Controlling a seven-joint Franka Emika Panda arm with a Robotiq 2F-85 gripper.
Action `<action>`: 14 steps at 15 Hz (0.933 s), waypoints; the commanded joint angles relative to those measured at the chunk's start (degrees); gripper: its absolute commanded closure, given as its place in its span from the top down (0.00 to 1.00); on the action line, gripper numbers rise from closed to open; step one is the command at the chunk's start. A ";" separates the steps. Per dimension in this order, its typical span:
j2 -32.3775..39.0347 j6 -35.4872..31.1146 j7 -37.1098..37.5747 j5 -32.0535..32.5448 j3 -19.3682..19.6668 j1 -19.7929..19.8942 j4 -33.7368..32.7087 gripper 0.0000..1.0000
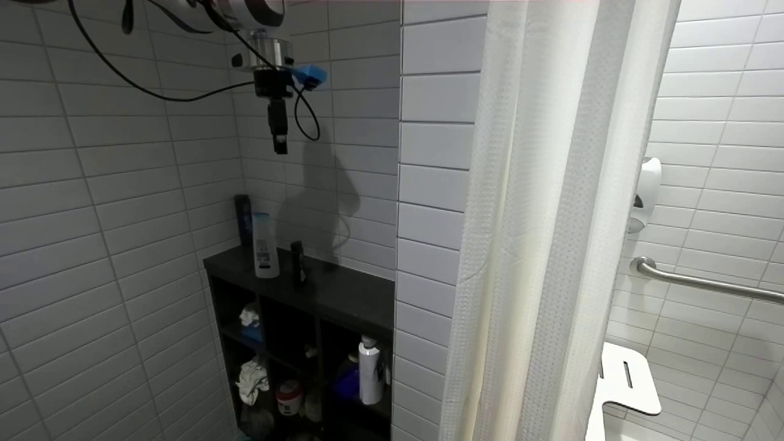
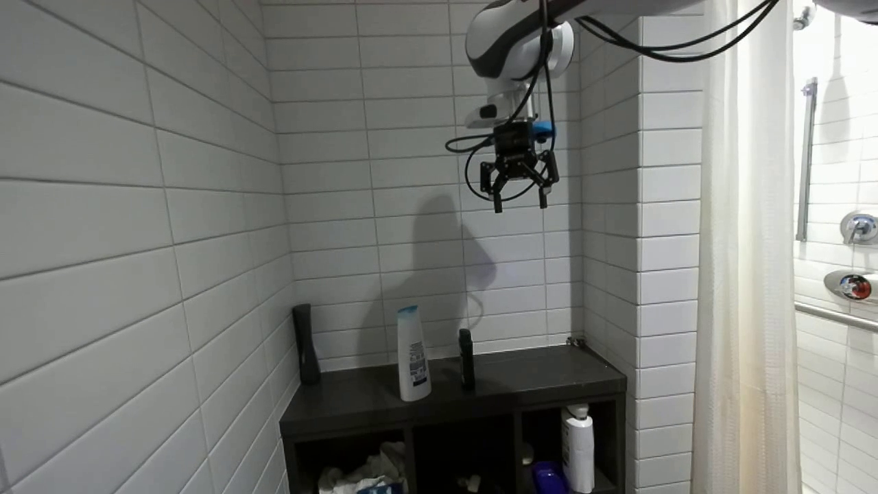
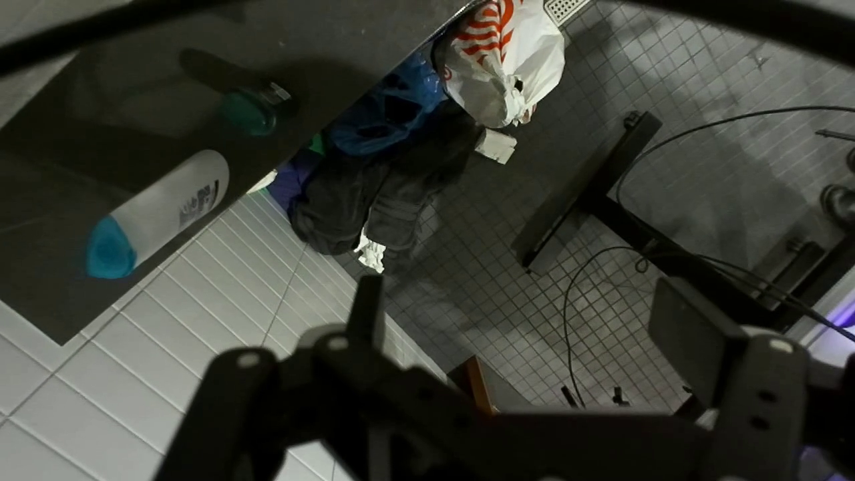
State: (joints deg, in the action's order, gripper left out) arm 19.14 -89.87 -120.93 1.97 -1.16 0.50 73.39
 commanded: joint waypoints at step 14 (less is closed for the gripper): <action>17.52 7.20 -12.75 5.00 -4.28 -4.71 -28.54 1.00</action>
State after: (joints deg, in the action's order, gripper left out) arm 31.40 -86.48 -130.43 5.76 -4.87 -3.33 53.59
